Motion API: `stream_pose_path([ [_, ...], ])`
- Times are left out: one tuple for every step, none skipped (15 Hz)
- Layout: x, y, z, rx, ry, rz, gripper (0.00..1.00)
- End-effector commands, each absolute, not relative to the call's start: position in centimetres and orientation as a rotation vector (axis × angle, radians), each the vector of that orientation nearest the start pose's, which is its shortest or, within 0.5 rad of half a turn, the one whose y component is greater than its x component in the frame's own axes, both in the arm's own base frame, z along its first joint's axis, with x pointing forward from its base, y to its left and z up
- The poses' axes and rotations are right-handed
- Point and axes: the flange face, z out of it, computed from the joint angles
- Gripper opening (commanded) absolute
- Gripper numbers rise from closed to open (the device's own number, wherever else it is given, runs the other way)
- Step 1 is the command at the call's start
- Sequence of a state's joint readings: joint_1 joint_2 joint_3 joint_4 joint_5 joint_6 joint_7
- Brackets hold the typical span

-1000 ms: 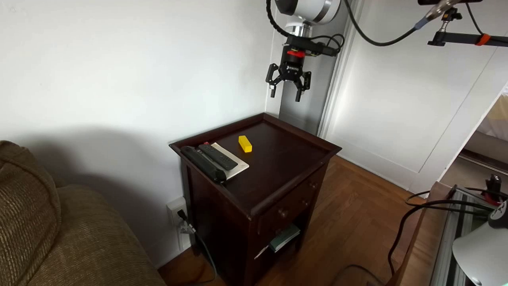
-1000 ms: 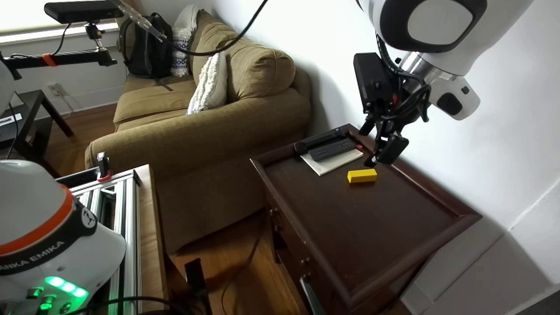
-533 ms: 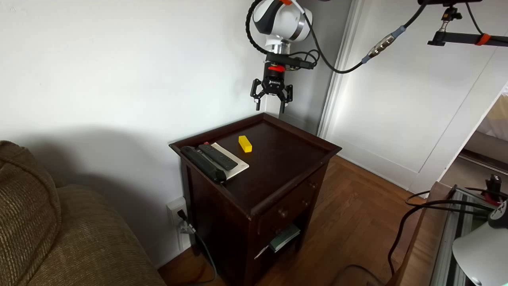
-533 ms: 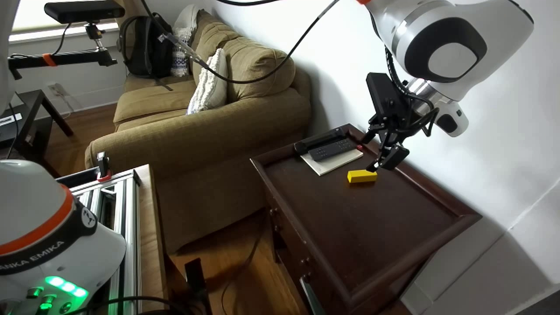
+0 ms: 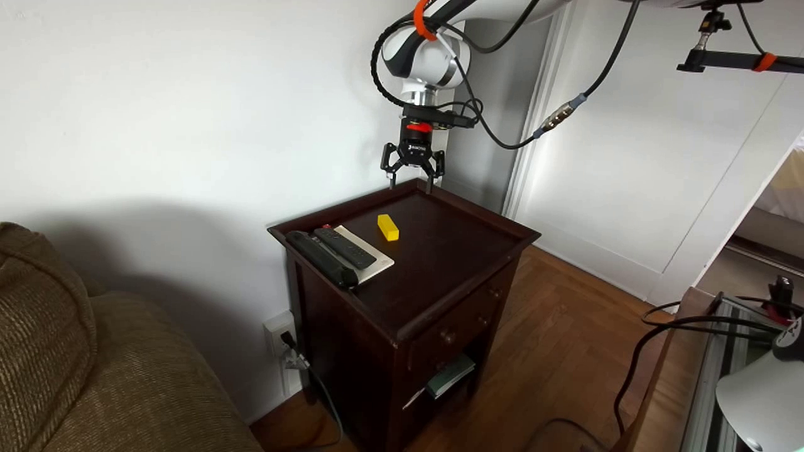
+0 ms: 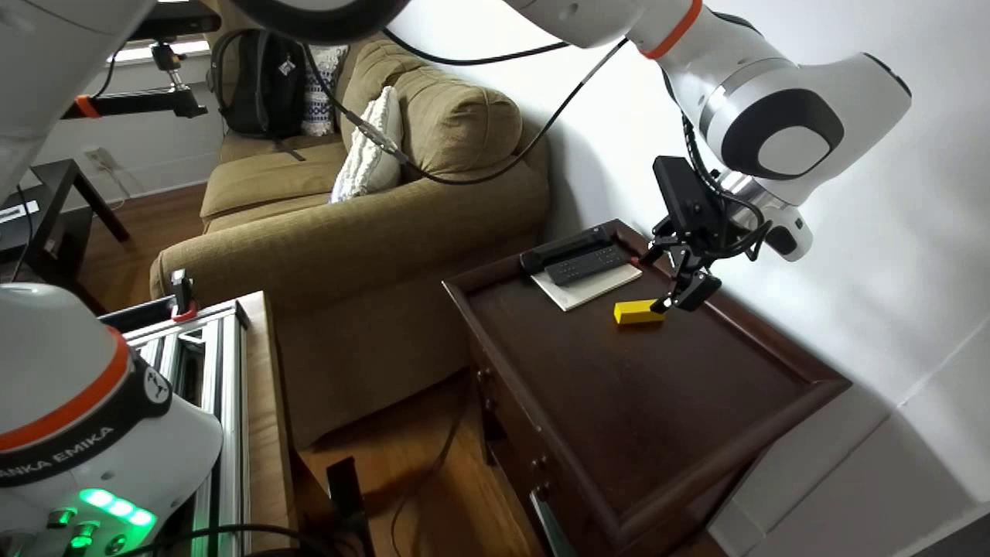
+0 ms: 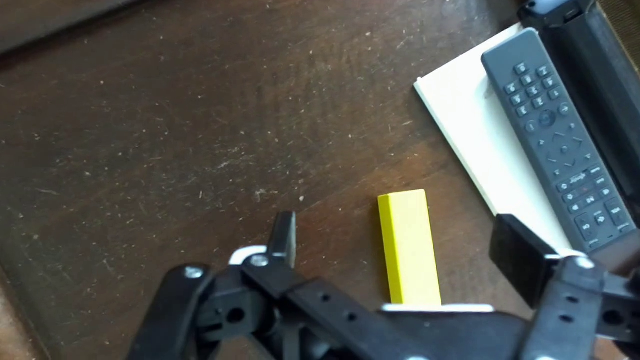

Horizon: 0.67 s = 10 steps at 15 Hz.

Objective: Place the yellow block upright

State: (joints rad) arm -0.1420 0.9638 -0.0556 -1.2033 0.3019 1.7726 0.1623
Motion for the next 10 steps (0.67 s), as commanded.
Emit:
stream_pose_path([
  [71.5,-10.7,14.7,-2.769,0.669,0.535,1.0],
  [71.7,-10.6,14.4,-2.772,0.674,0.526,1.0],
  [71.8,-10.4,14.0,-2.78,0.677,0.513,1.0],
  [72.0,-10.3,13.6,-2.787,0.677,0.502,1.0],
  [72.2,-10.1,13.2,-2.798,0.679,0.487,1.0],
  [72.4,-9.8,12.8,-2.809,0.674,0.468,1.0],
  [72.6,-9.5,12.4,-2.818,0.669,0.455,1.0],
  [72.8,-9.1,11.8,-2.827,0.663,0.439,1.0],
  [72.9,-8.7,11.3,-2.83,0.659,0.43,1.0],
  [73.1,-8.5,10.8,-2.842,0.656,0.408,1.0],
])
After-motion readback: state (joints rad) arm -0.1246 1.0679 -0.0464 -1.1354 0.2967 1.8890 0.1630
